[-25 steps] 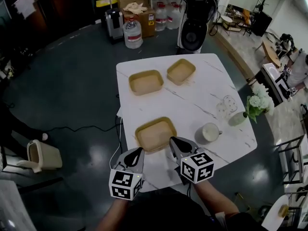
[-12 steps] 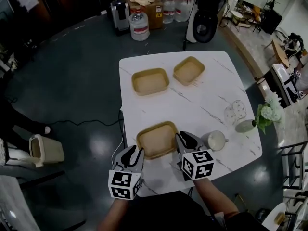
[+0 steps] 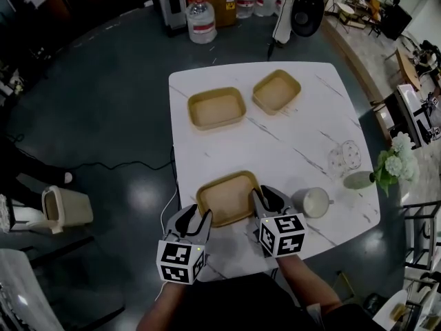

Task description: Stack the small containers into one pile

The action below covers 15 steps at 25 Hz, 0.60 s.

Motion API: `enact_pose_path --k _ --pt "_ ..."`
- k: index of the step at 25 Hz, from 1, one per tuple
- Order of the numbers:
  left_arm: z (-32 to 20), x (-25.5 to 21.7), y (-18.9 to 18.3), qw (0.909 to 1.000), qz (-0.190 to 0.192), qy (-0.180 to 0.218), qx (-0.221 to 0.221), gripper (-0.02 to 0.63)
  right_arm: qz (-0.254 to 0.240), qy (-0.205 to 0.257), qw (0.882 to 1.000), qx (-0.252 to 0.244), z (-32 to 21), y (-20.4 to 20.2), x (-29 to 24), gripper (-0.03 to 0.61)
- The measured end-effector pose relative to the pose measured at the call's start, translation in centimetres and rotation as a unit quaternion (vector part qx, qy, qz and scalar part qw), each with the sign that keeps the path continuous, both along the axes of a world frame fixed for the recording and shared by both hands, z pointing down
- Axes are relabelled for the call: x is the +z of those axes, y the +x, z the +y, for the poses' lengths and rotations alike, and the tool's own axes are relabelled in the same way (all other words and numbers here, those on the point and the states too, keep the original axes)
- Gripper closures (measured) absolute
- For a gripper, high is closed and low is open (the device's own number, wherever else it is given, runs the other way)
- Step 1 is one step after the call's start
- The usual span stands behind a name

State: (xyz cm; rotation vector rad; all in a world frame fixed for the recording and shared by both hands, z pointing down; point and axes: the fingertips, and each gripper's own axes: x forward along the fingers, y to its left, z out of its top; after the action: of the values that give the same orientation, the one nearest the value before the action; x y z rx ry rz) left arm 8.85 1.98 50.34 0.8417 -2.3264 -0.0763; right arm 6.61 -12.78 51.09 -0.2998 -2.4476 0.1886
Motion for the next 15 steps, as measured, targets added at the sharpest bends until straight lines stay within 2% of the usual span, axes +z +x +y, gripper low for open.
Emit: enact_pose_path --k 9,15 --pt "-0.7 1.3 -0.7 0.9998 0.018 0.0 0.005 0.442 -0.006 0.004 1.0 0.007 -0.3 -0.4 0.3 0.554" --pt "-1.0 1.4 -1.3 0.9995 0.024 0.02 0.003 0.465 -0.014 0.008 1.0 0.024 -0.8 -0.5 0.2 0.561"
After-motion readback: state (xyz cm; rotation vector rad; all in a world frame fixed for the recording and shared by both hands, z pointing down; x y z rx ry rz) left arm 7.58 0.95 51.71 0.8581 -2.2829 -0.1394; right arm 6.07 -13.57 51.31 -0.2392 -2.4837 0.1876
